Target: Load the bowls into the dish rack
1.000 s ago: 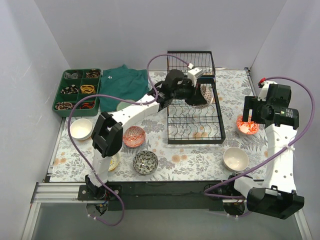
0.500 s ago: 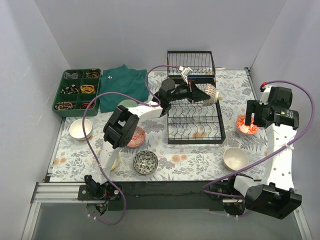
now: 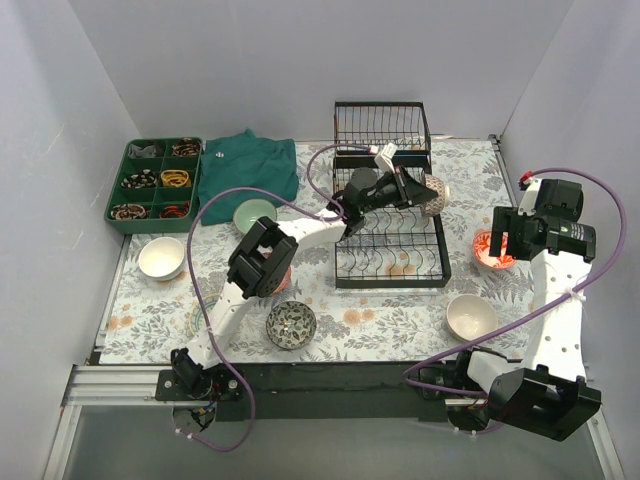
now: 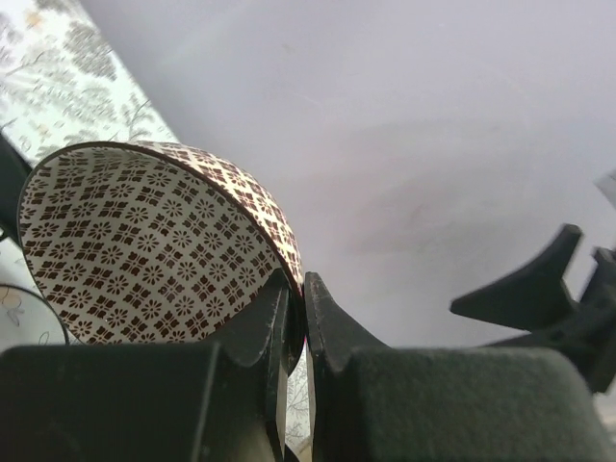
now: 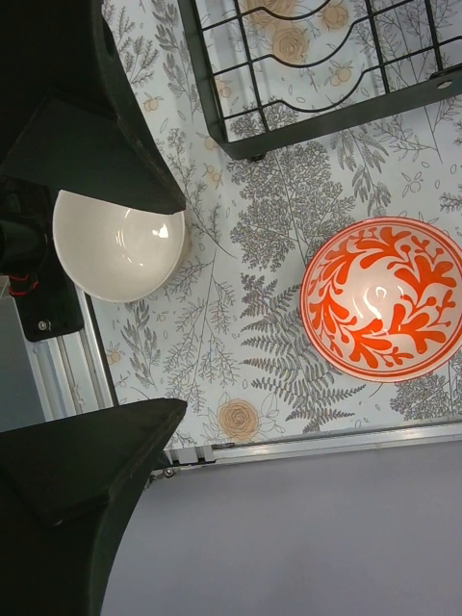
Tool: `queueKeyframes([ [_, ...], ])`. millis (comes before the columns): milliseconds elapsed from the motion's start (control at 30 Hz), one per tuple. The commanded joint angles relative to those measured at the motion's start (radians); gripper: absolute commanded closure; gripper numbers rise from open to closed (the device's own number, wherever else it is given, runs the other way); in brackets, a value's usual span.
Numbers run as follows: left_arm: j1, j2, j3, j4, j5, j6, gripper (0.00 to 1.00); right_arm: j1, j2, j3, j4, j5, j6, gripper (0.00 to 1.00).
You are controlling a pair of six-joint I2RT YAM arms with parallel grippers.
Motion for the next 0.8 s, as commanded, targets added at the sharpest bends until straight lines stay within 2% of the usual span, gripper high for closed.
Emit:
queueKeyframes([
  [0,-0.038,-0.002,0.097,-0.027,-0.124,-0.038,1.0,-0.015,-0.02,0.0,0.02,-0.007,-0.005,0.14],
  [167,-0.054,0.013,0.106,-0.047,-0.147,-0.064,1.0,-0.022,-0.025,-0.014,0.02,-0.007,-0.006,0.14],
  [567,-0.029,0.016,0.04,-0.024,-0.107,-0.147,1.0,-0.035,-0.016,-0.054,0.04,-0.024,-0.002,0.15],
  [767,-0.029,0.044,0.054,-0.012,-0.095,-0.153,1.0,-0.039,-0.011,-0.069,0.042,-0.033,-0.002,0.15],
])
